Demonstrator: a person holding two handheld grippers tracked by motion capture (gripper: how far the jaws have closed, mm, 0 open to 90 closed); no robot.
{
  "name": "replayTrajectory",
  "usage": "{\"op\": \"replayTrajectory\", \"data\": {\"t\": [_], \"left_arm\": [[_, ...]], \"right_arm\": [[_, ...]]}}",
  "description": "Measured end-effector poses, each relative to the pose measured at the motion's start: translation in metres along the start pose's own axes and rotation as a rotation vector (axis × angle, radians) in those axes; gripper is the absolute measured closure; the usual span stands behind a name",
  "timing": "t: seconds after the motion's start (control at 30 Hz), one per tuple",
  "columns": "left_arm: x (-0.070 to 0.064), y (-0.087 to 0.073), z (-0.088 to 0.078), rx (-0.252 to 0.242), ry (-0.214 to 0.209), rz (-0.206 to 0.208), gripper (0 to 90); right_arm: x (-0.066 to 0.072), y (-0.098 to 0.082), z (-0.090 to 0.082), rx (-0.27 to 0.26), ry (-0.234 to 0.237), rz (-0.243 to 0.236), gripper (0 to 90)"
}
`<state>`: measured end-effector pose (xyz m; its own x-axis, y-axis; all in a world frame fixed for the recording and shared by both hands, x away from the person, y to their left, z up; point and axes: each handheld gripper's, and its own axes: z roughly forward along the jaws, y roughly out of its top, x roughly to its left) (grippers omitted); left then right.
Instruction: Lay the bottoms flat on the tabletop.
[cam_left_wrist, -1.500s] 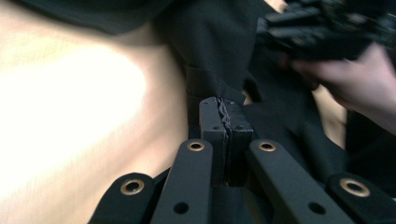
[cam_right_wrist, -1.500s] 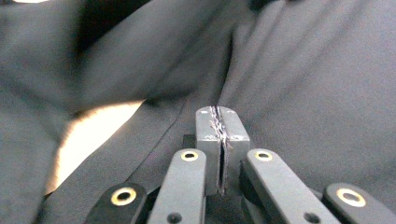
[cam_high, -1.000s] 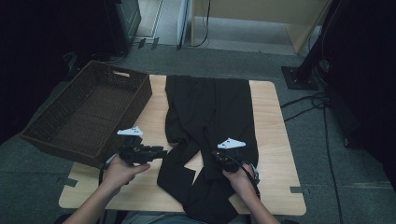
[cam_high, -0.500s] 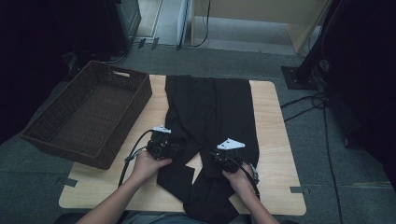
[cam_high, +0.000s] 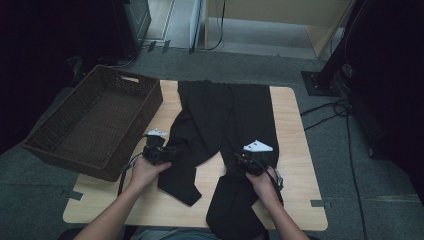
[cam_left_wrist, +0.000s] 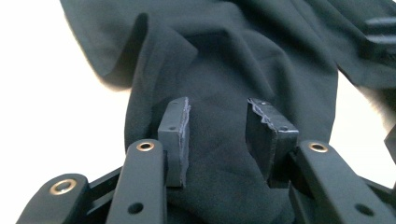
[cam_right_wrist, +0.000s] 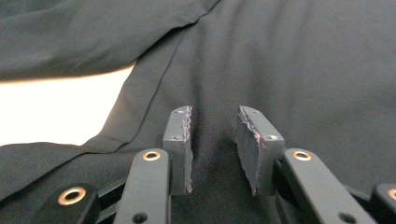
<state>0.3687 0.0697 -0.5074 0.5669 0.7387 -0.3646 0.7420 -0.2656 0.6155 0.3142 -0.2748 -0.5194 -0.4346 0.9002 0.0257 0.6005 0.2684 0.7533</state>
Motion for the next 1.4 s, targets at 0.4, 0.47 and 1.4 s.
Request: {"op": "replayTrajectory", "data": {"t": [0.4, 0.47, 1.4], "left_arm": [[0.005, -0.002, -0.006, 0.037, -0.055, 0.02, 56.9], [0.004, -0.003, -0.01, 0.074, -0.069, 0.015, 56.9], [-0.01, 0.053, 0.062, -0.069, -0.044, 0.074, 39.9]], "right_arm": [[-0.012, 0.015, 0.019, -0.021, -0.021, 0.029, 60.3], [-0.008, 0.012, 0.016, -0.016, -0.012, 0.017, 61.1], [0.014, 0.018, 0.024, -0.021, 0.014, -0.006, 53.0]]}}
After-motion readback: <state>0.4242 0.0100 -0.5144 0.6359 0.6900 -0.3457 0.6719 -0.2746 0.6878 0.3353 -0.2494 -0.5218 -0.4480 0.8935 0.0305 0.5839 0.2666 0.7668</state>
